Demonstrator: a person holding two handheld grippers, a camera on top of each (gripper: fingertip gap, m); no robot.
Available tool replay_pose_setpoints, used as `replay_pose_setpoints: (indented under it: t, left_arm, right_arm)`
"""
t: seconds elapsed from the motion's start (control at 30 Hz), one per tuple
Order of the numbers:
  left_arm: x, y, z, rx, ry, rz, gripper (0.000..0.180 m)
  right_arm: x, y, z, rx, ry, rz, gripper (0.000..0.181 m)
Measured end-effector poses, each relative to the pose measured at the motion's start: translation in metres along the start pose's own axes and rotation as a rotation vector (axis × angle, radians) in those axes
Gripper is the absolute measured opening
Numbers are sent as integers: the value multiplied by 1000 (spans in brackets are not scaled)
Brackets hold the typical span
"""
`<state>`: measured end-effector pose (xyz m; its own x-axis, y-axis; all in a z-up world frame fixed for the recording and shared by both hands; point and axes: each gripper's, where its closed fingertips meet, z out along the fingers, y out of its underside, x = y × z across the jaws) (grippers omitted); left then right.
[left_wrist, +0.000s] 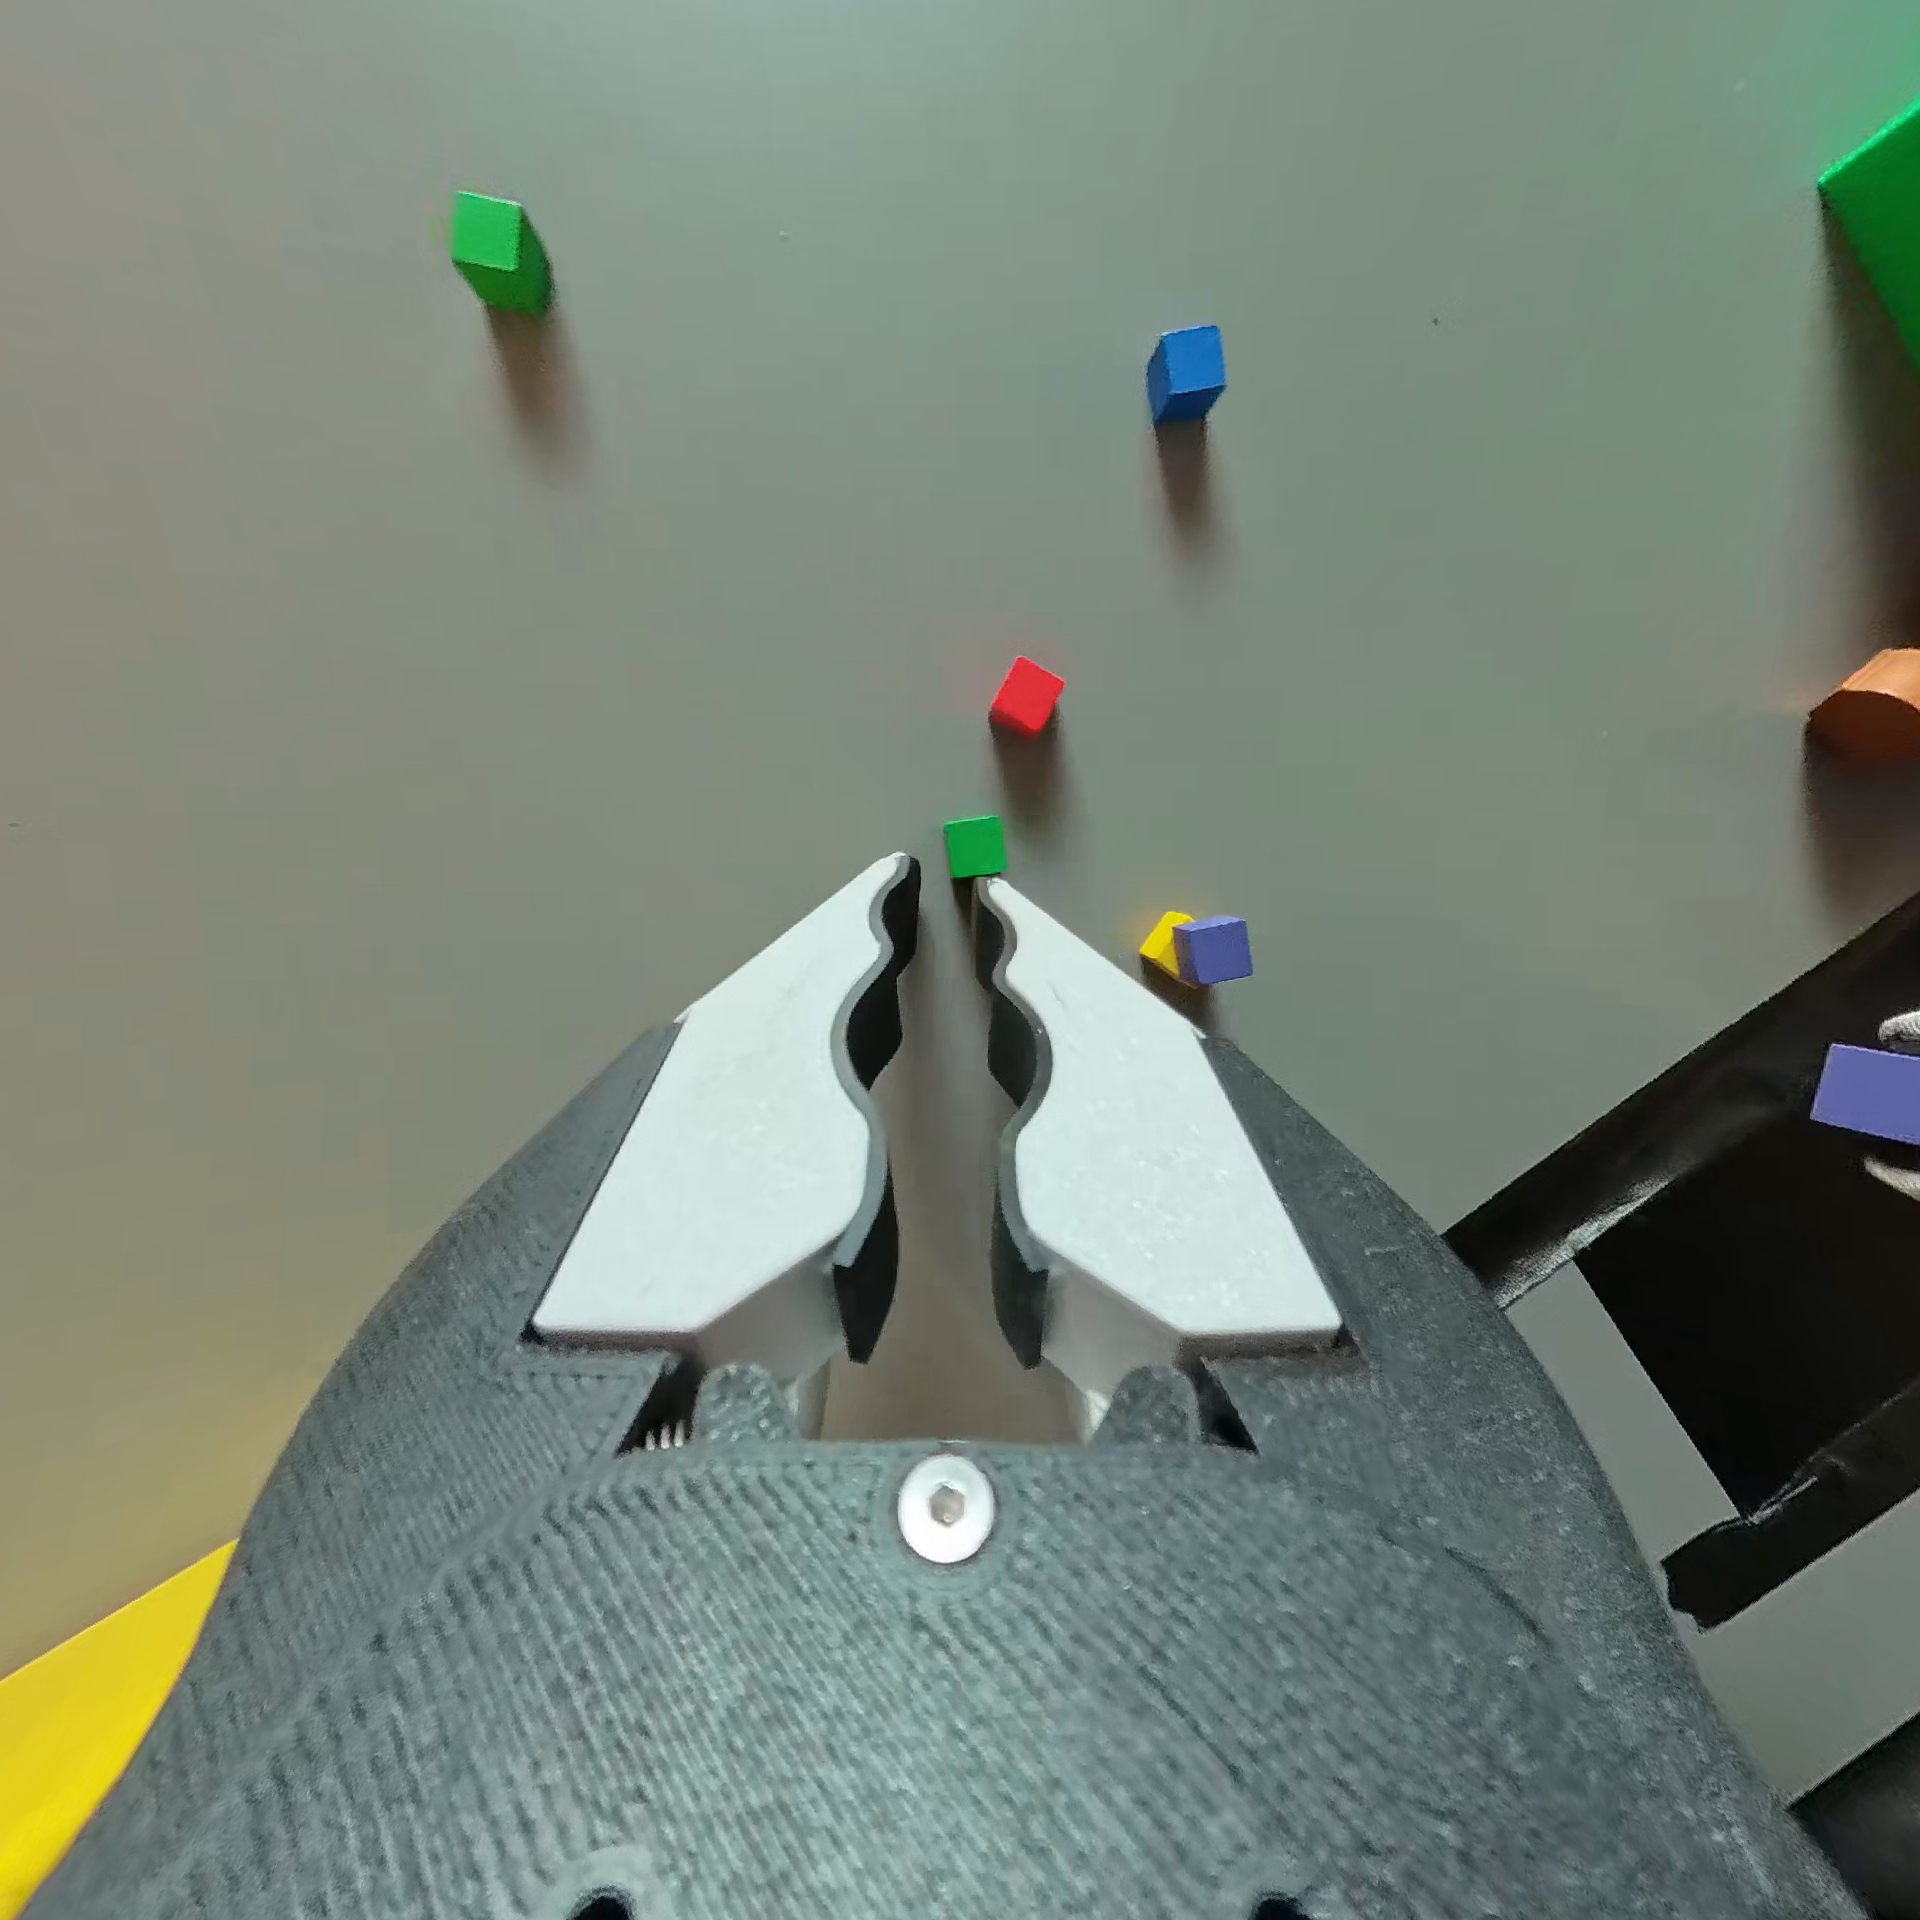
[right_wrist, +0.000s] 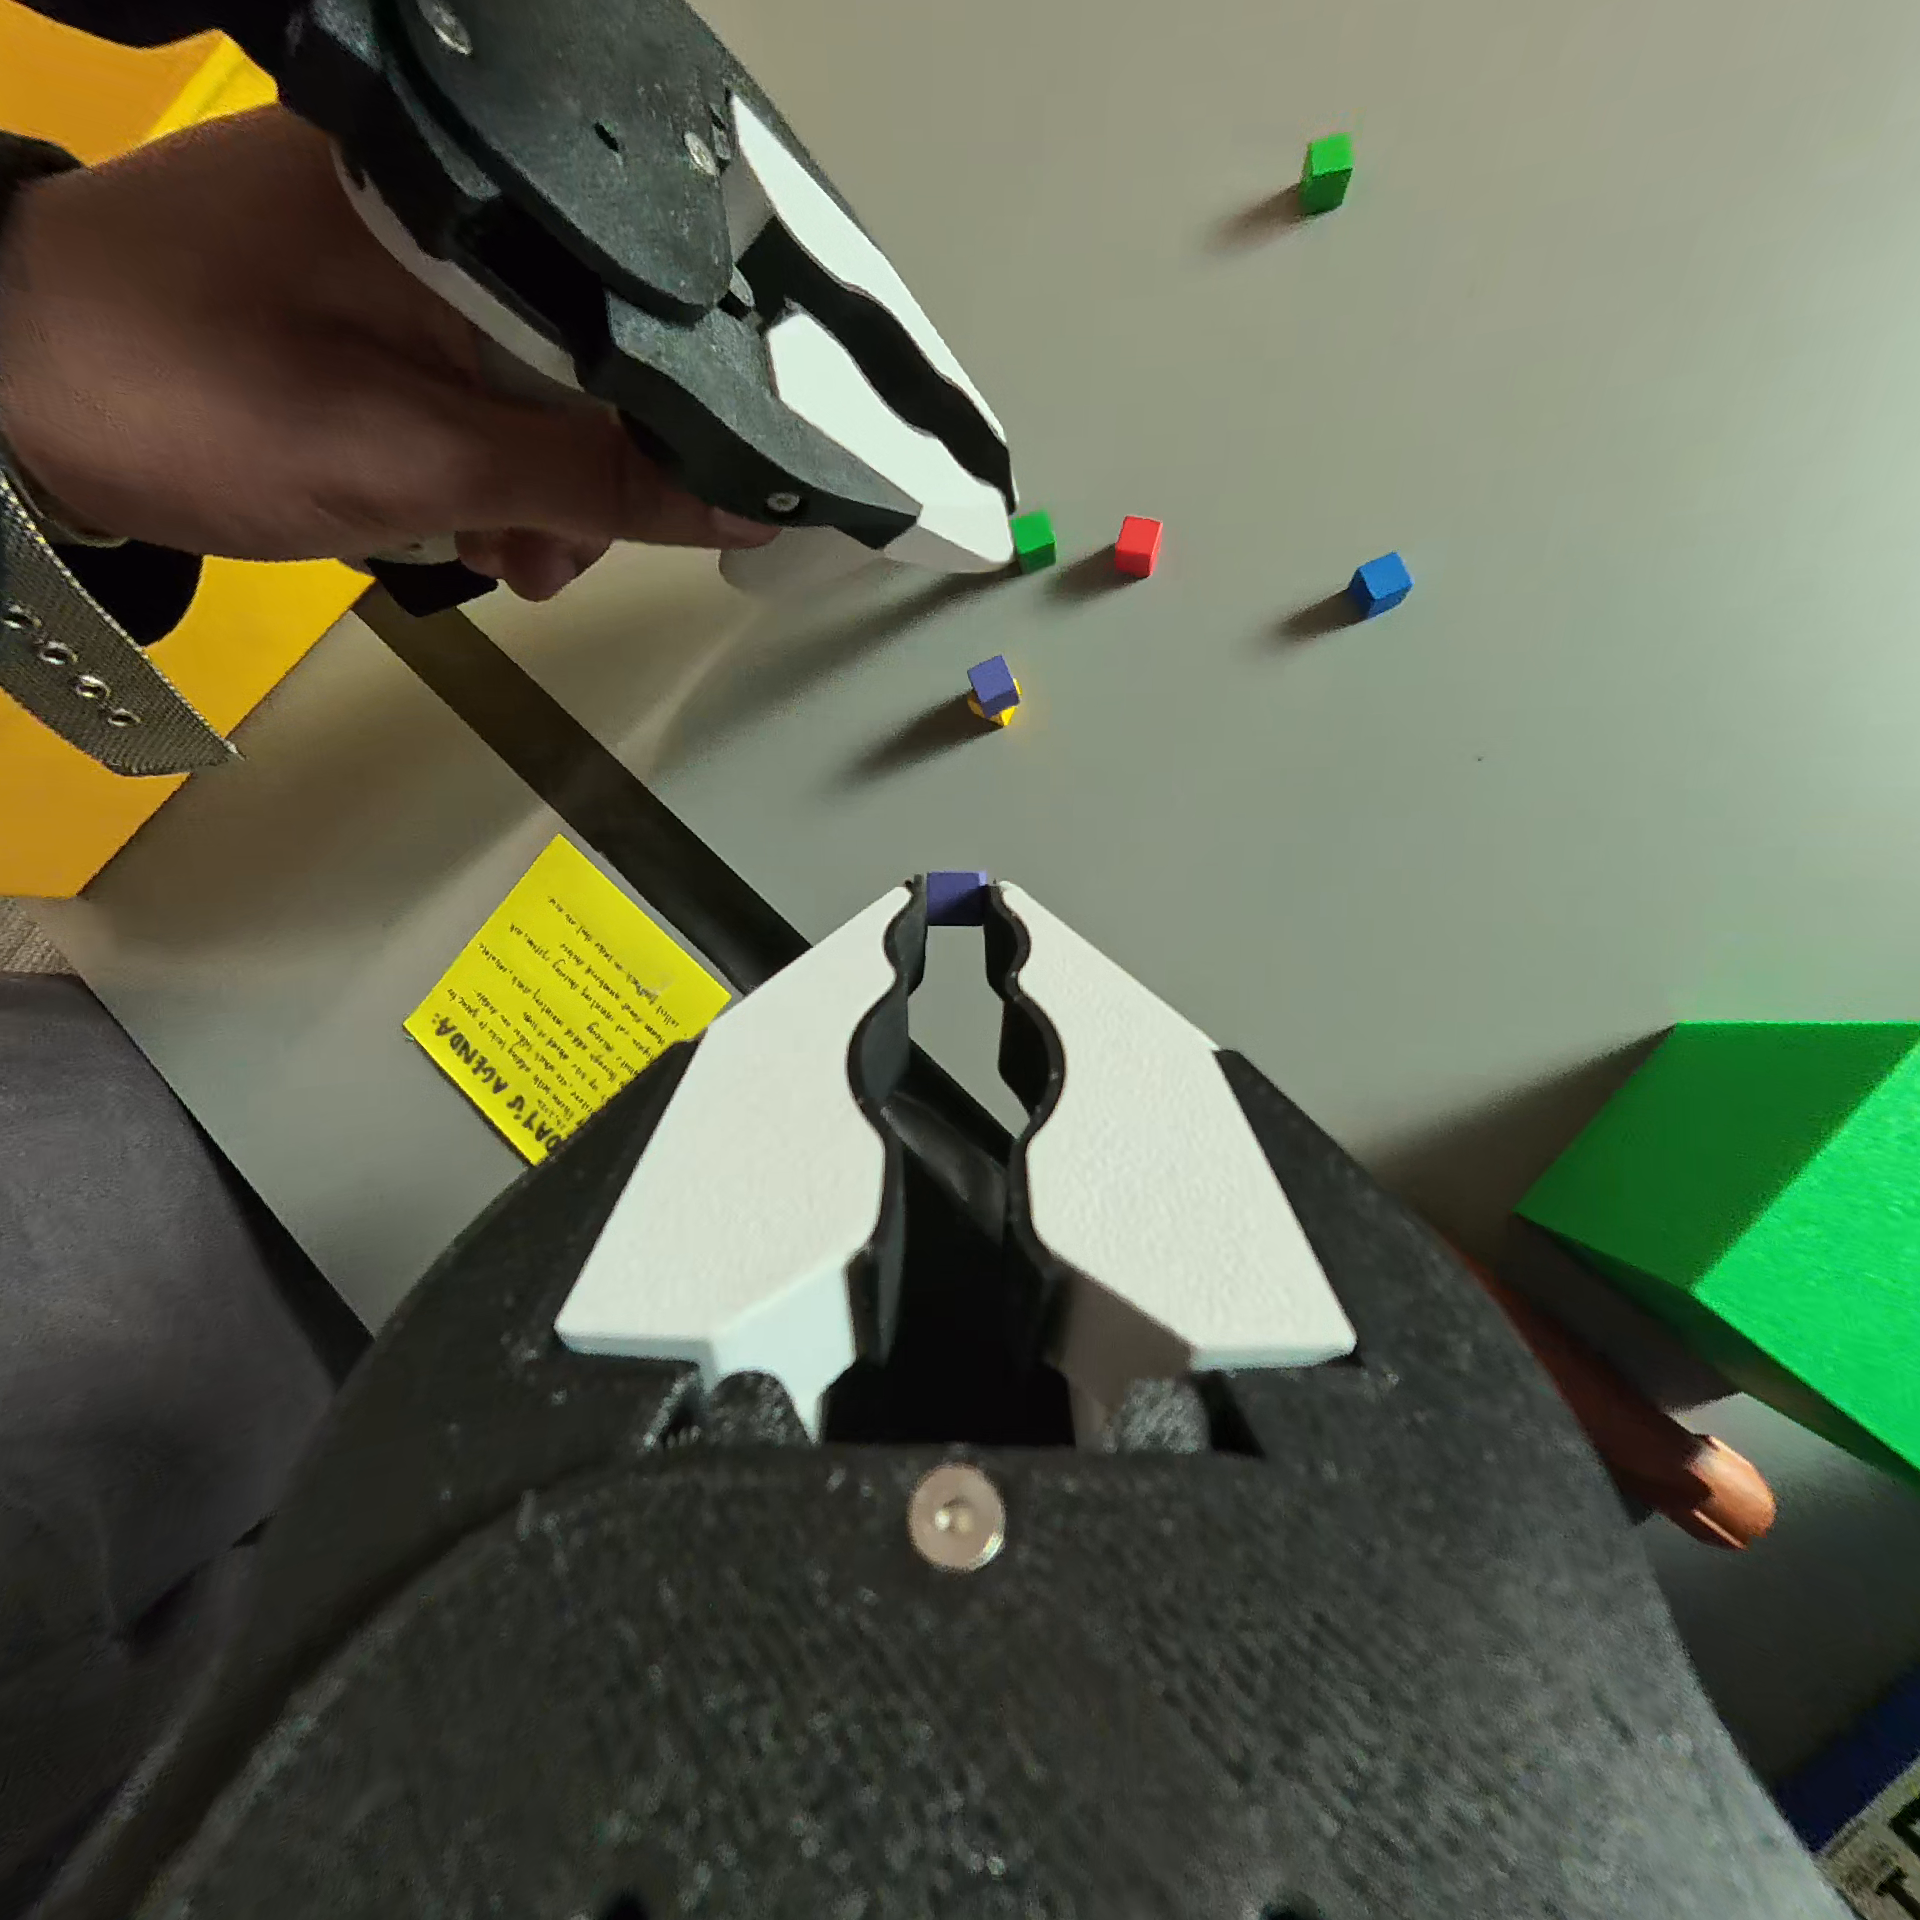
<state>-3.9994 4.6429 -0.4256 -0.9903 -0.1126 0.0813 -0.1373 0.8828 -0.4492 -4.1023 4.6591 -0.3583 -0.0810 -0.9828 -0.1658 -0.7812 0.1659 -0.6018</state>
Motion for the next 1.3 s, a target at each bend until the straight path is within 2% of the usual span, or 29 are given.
replay_pose_setpoints:
  t: [0.5, 1.3]
  left_arm:
    - [-5, -7, -24, 79, 22, -124, 7]
    - [13, 1, -39, 92, 117, -130, 16]
  right_arm:
    - [-10, -10, 1, 18, 7, -3, 9]
    - [-4, -14, -9, 72, 40, 31, 9]
